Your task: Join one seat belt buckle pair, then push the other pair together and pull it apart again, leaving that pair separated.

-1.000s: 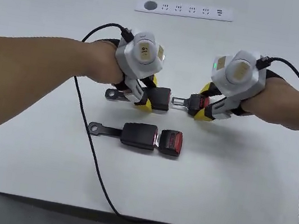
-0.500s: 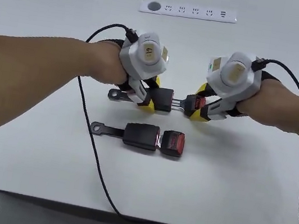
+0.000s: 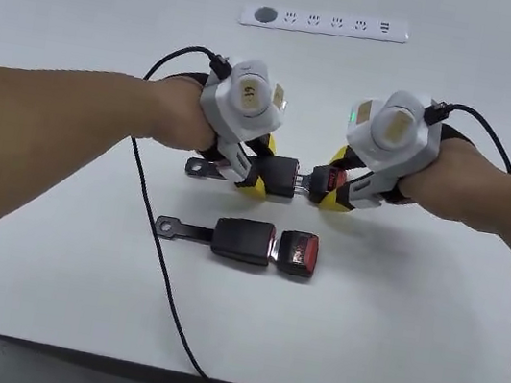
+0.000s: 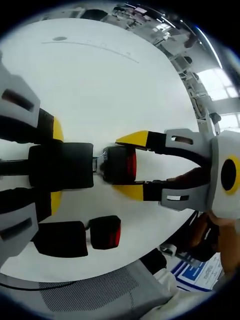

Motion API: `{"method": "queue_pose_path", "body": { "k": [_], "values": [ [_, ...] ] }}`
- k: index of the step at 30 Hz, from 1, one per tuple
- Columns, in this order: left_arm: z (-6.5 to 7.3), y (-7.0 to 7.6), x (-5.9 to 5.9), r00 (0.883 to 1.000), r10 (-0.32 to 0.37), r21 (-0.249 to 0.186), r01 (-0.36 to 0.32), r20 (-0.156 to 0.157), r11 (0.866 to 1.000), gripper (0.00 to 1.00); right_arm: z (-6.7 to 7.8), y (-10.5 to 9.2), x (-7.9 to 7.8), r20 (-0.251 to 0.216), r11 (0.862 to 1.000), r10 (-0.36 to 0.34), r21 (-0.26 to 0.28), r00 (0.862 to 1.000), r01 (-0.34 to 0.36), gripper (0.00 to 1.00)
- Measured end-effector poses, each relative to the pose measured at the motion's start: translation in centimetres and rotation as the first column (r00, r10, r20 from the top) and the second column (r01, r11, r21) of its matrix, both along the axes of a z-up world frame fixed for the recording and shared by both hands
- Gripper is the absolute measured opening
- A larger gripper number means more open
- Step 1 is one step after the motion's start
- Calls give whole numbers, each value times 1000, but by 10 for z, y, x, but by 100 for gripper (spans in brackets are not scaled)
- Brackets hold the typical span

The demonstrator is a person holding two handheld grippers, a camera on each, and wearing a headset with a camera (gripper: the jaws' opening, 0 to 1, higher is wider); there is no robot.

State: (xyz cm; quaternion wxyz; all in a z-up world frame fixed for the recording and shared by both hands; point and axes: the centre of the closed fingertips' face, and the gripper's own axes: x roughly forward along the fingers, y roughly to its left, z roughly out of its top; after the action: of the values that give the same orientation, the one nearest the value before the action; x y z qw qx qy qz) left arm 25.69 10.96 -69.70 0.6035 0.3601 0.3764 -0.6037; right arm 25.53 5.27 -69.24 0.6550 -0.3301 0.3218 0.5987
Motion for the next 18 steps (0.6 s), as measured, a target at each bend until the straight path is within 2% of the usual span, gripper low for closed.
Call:
{"method": "queue_pose_path", "body": {
  "k": [3, 5, 18],
  "values": [
    [0, -3, -2, 1000, -5, 9, 5, 2, 1000, 33, 1, 7, -1, -5, 1000, 2, 19, 1000, -2, 30],
    [0, -2, 1, 1000, -8, 16, 8, 4, 1000, 33, 0, 13, 0, 5, 1000, 11, 9, 1000, -11, 30],
    [0, -3, -2, 1000, -11, 25, 10, 8, 1000, 33, 1, 12, 0, -2, 1000, -4, 2, 1000, 4, 31]
  ]
}}
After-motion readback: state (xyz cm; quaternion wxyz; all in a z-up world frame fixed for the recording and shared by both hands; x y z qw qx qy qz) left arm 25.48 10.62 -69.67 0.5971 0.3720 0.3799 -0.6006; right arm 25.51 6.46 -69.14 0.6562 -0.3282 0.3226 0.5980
